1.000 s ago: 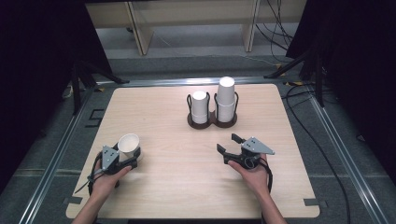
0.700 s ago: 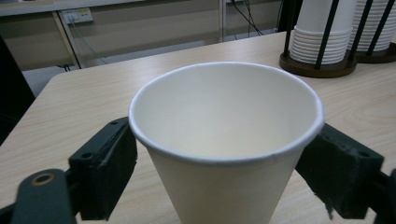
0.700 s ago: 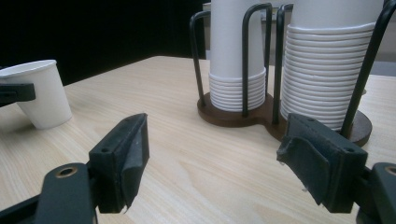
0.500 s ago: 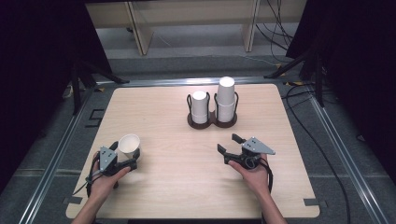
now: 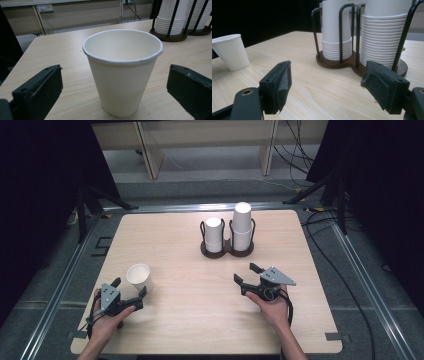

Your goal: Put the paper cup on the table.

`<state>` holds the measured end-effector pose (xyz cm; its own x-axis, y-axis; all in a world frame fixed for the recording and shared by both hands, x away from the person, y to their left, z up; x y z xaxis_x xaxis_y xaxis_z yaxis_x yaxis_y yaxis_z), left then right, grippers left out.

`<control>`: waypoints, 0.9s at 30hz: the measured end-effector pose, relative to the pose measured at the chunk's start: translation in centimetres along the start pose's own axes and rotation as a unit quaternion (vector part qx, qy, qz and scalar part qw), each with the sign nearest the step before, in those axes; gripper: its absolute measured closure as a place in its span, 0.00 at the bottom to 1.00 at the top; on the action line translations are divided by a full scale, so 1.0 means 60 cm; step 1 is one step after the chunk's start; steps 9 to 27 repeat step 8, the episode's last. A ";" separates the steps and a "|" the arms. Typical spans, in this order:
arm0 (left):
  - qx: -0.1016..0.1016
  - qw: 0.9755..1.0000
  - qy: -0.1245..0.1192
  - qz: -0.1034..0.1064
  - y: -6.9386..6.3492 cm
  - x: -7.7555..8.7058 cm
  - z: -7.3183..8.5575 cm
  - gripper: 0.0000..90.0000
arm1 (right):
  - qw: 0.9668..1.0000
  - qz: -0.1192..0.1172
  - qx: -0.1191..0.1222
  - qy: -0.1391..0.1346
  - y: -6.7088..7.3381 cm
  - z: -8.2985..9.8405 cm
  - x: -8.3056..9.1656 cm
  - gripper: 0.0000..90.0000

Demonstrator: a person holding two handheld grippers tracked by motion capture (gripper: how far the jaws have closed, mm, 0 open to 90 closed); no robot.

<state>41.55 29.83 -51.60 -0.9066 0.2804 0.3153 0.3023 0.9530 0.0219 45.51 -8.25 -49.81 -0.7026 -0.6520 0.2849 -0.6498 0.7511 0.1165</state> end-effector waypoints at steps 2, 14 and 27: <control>0.001 1.000 0.002 0.003 -0.002 0.001 0.003 0.00 | 1.000 0.011 0.008 0.001 -0.004 0.000 0.002 0.26; 0.000 1.000 0.007 0.003 -0.002 -0.002 0.004 0.00 | 1.000 0.002 -0.008 0.006 -0.002 0.003 0.001 0.25; 0.000 1.000 0.007 0.003 -0.002 -0.002 0.004 0.00 | 1.000 0.002 -0.008 0.006 -0.002 0.003 0.001 0.25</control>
Point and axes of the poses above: each handheld gripper's, and its own axes: x roughly backward along the jaws, z roughly out of its underside, y roughly to its left, the point moved 9 cm from there along -x, roughly forward along the jaws, and after that the axes turned 6 degrees about y, right-handed, at the moved point
